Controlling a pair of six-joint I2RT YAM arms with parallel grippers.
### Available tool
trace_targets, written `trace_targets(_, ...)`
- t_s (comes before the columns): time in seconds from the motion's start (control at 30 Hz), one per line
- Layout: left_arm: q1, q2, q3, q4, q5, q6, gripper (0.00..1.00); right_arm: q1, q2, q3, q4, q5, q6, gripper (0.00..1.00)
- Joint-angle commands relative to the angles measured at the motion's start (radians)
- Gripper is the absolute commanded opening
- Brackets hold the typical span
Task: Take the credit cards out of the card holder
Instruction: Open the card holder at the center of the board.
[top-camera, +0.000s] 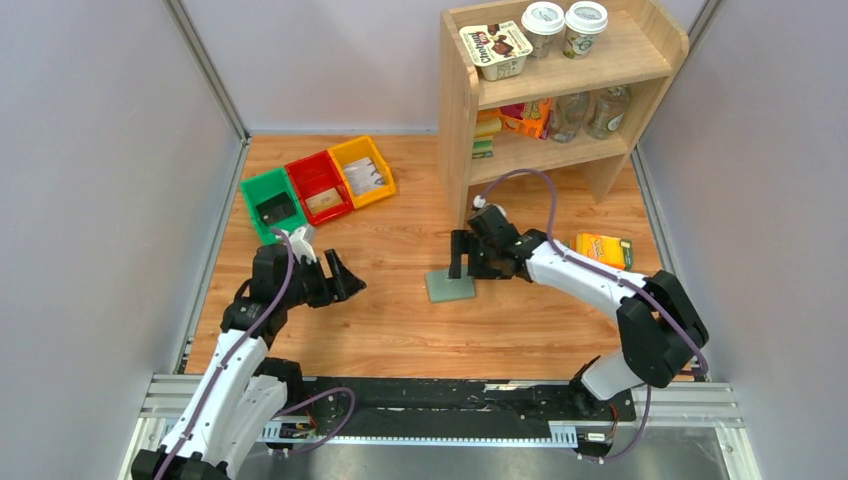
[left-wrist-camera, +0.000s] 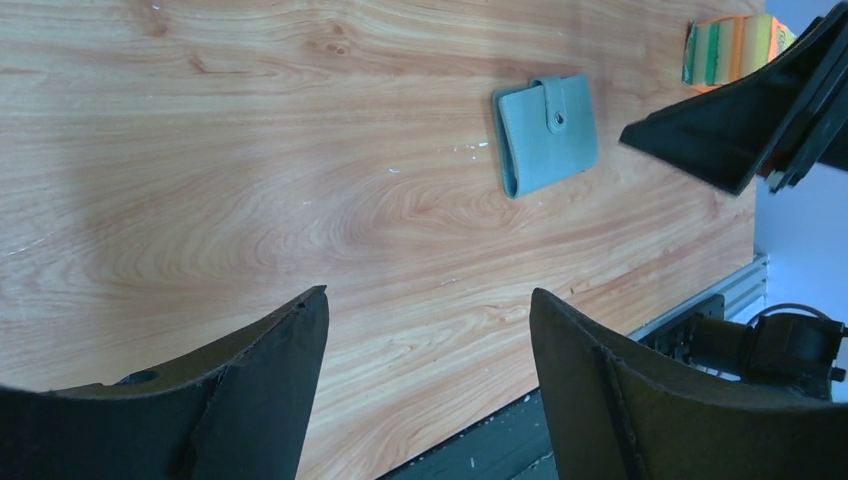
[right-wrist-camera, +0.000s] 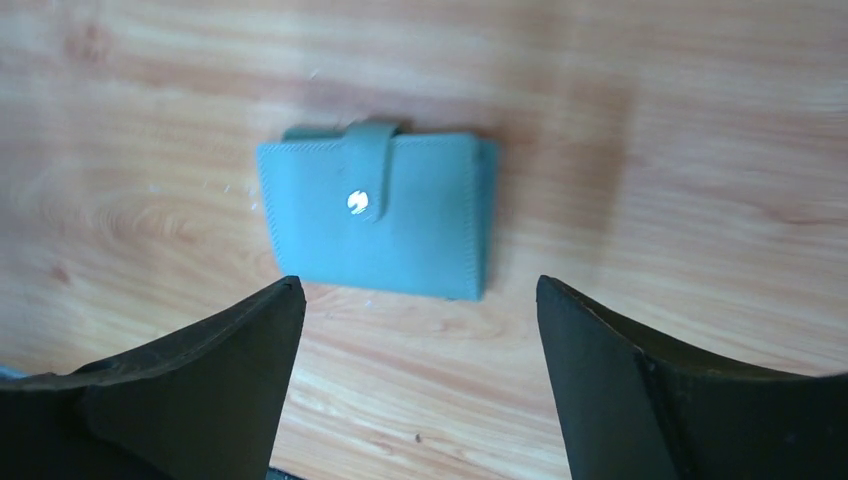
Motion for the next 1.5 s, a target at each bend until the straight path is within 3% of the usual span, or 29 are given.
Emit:
trace_targets(0.0, -0.014, -0.002, -0.007, 0.028, 0.005, -0.029, 0.81, -0.078, -0.052, -0.053, 0.051, 0.007, -0.005, 0.89)
trace_targets(0.17, -0.029, 0.003, -0.015, 0.043, -0.004, -0.055, 0.81, -0.077, -0.027, -0.123, 0.179, -0.134, -0.001, 0.86)
trace_targets(0.33, -0.046, 0.012, -0.018, 0.042, -0.015, -0.072, 0.81, -0.051, 0.005, -0.150, 0.237, -0.167, 0.015, 0.85)
trace_targets(0.57, -0.056, 0.015, -0.037, 0.037, -0.053, -0.112, 0.80, 0.147, 0.042, -0.115, 0.260, -0.214, 0.064, 0.85)
trace_targets(0.7, -0.056, 0.015, -0.054, 0.042, -0.068, -0.146, 0.78, 0.234, 0.055, -0.022, 0.150, -0.164, 0.021, 0.83)
trace_targets(0.87, -0.057, 0.023, -0.072, 0.077, -0.062, -0.186, 0.77, 0.213, 0.006, 0.020, 0.030, 0.015, -0.031, 0.76)
trace_targets(1.03, -0.074, 0.073, -0.070, 0.138, -0.053, -0.221, 0.75, 0.111, 0.017, 0.055, -0.014, 0.082, -0.122, 0.57)
trace_targets(1.13, -0.104, 0.103, -0.067, 0.169, -0.058, -0.245, 0.75, 0.046, 0.046, 0.077, -0.008, 0.077, -0.161, 0.53)
trace_targets(1.3, -0.157, 0.161, -0.070, 0.220, -0.082, -0.276, 0.75, -0.011, 0.137, 0.097, 0.024, 0.034, -0.195, 0.55)
trace_targets(1.47, -0.215, 0.219, -0.083, 0.275, -0.101, -0.316, 0.75, 0.004, 0.195, 0.078, 0.050, -0.122, -0.169, 0.54)
